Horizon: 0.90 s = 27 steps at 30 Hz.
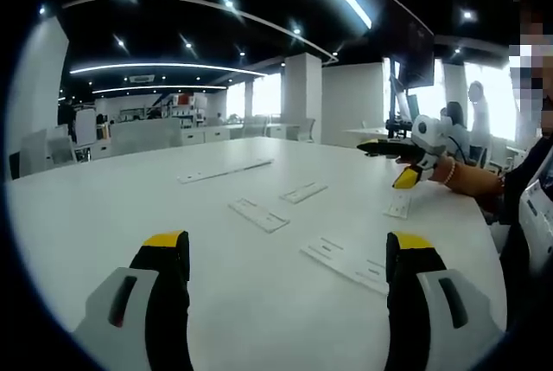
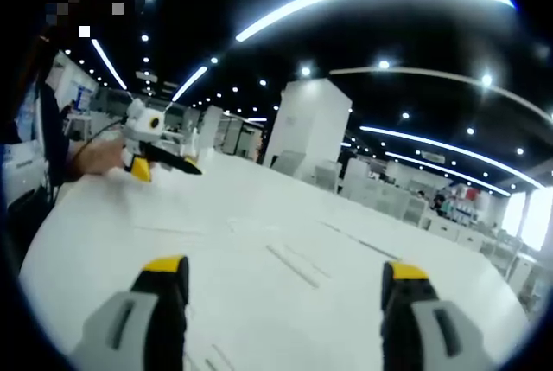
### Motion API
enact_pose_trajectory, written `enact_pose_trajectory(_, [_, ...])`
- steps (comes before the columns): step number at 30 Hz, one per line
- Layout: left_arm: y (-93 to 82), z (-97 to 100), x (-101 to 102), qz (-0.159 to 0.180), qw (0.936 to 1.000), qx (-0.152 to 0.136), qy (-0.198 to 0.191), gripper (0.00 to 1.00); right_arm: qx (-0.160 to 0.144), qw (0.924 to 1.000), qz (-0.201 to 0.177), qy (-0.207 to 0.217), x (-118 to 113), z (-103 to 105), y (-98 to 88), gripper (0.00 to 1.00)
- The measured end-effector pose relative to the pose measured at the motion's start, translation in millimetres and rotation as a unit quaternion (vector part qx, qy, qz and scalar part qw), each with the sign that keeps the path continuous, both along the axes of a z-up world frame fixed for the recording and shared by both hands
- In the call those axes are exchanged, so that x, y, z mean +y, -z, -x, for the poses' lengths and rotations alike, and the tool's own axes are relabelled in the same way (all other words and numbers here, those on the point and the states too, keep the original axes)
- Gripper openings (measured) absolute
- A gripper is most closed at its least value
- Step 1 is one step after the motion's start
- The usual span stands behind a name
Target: Locate the socket holder cover, grip the socket holder cover, clip it into the socket holder slot.
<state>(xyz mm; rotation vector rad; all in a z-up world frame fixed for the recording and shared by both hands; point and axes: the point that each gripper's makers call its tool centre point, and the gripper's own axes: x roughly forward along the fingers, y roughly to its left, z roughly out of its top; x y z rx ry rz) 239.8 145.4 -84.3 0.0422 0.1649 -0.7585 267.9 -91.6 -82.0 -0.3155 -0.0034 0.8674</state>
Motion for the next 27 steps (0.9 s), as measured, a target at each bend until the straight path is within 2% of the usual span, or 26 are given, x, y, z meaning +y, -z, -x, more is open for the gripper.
enact_pose_trajectory(9, [0.0,-0.3,1.0,-0.003,1.0,-0.004,-0.003,0.93,0.005,1.0,0.0,-0.002,-0.6,3.4,0.7,0.92])
enact_pose_trajectory(14, [0.9,-2.2,3.3,-0.005,0.9999,-0.008,-0.011,0.93,0.005,0.9994,-0.033,-0.013,0.9,9.8,-14.3,0.91])
enact_pose_trajectory(19, [3.0,0.2,-1.3,0.001,1.0,-0.003,-0.003,0.93,0.009,0.9991,-0.038,-0.017,-2.6,9.2,-18.0,0.85])
enact_pose_trajectory(27, [7.3,2.8,-5.8,-0.004,0.9998,0.009,0.017,0.93,0.037,0.9982,0.0,-0.048,2.1,11.1,-16.7,0.85])
